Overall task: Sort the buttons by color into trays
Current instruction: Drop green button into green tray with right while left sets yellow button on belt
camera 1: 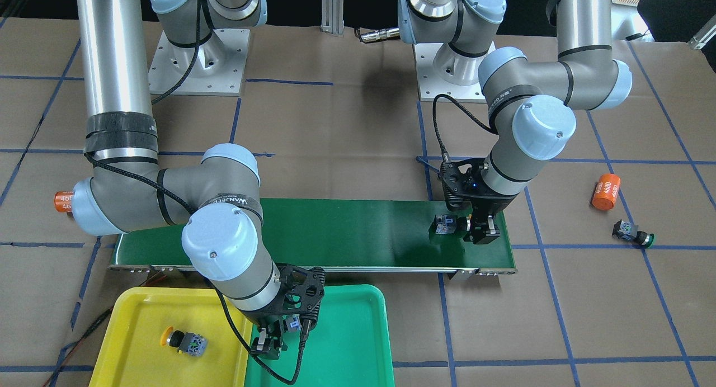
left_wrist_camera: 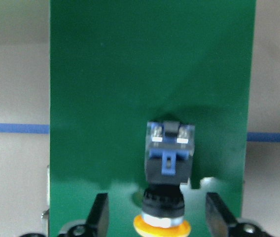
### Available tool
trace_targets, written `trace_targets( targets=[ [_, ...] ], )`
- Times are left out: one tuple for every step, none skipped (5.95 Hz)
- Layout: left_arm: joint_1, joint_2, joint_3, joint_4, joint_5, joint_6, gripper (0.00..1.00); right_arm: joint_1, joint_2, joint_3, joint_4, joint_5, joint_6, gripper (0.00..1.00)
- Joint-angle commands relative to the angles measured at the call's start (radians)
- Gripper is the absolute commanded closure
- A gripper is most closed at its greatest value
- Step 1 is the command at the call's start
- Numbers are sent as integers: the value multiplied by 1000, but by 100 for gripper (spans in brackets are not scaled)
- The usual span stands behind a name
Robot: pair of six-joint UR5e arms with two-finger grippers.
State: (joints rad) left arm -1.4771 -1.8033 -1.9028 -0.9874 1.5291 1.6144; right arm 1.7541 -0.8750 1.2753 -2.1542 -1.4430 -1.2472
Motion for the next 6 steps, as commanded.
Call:
trace_targets(
  targets=[
    [99,51,16,-10,19,-16,10,-2,-31,-8,13,-10,-1,0],
    [191,74,13,-10,20,-11,9,-5,-73,-8,81,-43,-3,0],
    [298,81,11,-8,48,-5,10,-8,-134,2,203,-69,-3,0],
    [396,79,2,4,104,-17,10,-7,-198,16,329,-69,-1,0],
    [499,56,-1,1,127,-65,10,5,-264,57,423,-74,0,0],
    [582,24,-4,4,129,-118,10,5,-338,147,421,-85,-1,0]
  ],
)
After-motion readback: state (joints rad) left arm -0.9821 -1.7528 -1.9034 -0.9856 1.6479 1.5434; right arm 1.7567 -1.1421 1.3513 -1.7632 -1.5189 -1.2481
